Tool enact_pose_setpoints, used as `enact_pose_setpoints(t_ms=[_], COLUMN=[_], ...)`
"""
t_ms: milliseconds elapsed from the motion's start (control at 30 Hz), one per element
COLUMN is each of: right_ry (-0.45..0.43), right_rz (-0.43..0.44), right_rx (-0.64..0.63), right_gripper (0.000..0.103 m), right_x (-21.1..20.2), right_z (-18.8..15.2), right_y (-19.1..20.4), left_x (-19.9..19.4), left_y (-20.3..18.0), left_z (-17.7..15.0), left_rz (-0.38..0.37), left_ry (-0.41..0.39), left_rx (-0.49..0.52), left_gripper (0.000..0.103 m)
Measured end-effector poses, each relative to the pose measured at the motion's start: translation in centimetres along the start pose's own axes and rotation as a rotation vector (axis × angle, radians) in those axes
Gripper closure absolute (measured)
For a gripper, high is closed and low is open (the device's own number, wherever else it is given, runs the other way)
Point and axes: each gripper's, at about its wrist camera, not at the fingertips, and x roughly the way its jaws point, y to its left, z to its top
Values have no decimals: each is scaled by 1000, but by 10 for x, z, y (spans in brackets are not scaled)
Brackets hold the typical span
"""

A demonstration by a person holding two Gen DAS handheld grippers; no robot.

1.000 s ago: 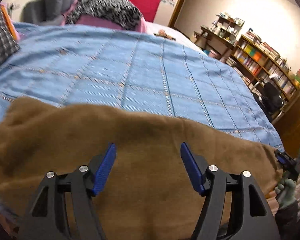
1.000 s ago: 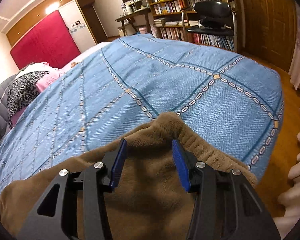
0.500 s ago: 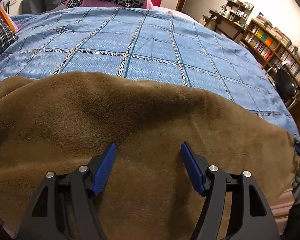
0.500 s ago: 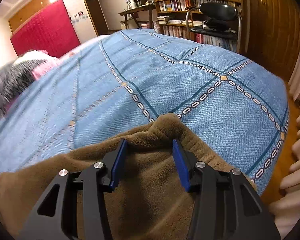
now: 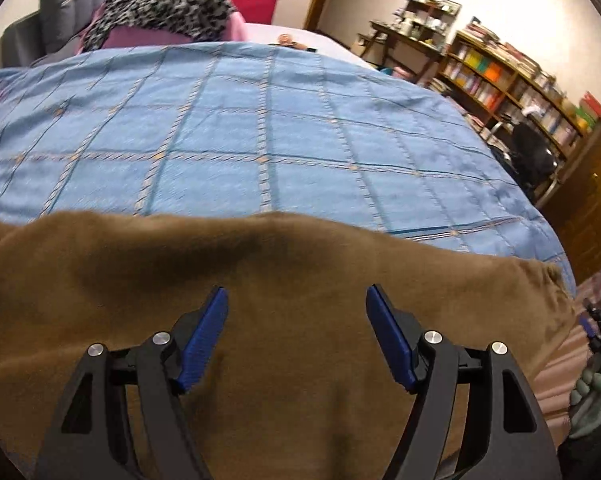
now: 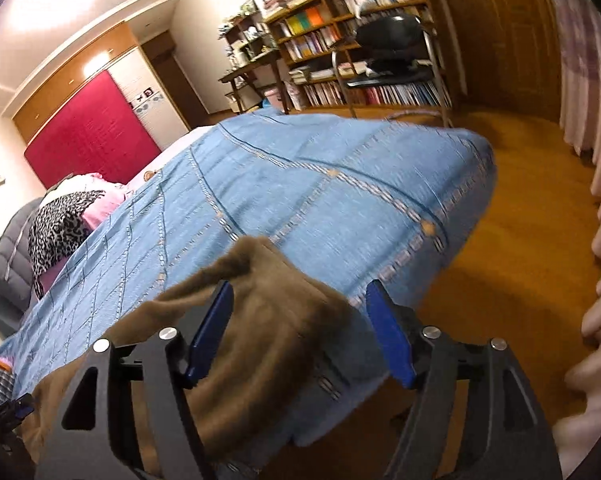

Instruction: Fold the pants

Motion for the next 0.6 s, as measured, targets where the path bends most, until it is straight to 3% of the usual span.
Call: enact_pose_setpoints(t_ms=[167,467,600], right_ry=[54,67,71], right_rz=[72,85,78], right_rx=[71,96,92], right_gripper=[33,32,42], right_x=[17,35,33], right_z=[-10,-19,-21], right_y=[-10,-17,-16], left_x=[7,20,25], left_y=[-27,-49,-53], left_z=[6,2,-1], left_rz=[-41,-67,-74], left_ry=[16,56,74], left_rx=[25,44,44], left_gripper=[32,32,32])
